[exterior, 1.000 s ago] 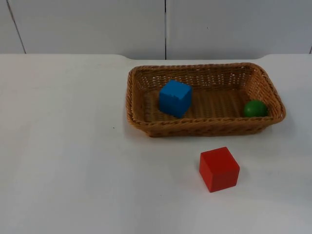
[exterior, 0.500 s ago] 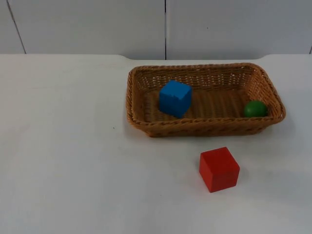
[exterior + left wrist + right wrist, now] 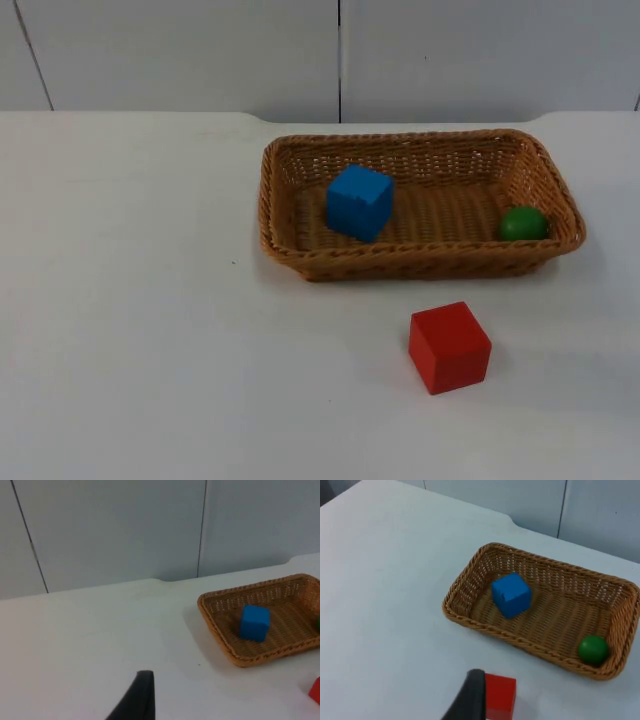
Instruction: Place all geometric objects except the red cube into the basket.
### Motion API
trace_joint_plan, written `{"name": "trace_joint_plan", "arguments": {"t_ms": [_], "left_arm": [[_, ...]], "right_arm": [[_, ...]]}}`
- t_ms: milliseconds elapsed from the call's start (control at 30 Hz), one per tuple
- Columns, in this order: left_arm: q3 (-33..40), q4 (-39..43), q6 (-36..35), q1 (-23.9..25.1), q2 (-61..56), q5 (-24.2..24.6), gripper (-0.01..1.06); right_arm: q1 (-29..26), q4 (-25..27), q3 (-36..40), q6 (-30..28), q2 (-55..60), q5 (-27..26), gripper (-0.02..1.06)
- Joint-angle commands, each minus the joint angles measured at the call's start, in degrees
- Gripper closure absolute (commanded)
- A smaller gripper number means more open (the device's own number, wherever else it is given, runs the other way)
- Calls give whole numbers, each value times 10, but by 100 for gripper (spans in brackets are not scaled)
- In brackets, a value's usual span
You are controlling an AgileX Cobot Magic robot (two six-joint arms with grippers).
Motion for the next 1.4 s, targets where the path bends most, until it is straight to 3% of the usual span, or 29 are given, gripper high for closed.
{"name": "trace_joint_plan", "arguments": {"t_ms": [0, 167, 467, 667, 867, 967, 1067, 1367], "left_arm": [[2, -7, 1, 2, -19, 13, 0], [3, -6, 1, 2, -53, 29, 0], [118, -8, -4, 2, -159, 21, 0], [131, -9, -6, 2, -162, 43, 0], [131, 3, -6, 2, -162, 62, 0], [131, 13, -6, 2, -162, 73, 0], [131, 30, -6, 2, -162, 86, 0], [141, 50, -7, 2, -162, 98, 0]], "right_arm": [[3, 1, 26, 1, -48, -3, 21], [3, 1, 64, 1, -145, 31, 21], [3, 9, 82, 2, -313, 171, 21], [3, 15, 82, 2, -398, 232, 21], [3, 24, 86, 2, -410, 293, 21], [2, 40, 96, -4, -410, 299, 21], [2, 77, 103, -54, -410, 296, 21], [2, 71, 107, -70, -410, 298, 21]]}}
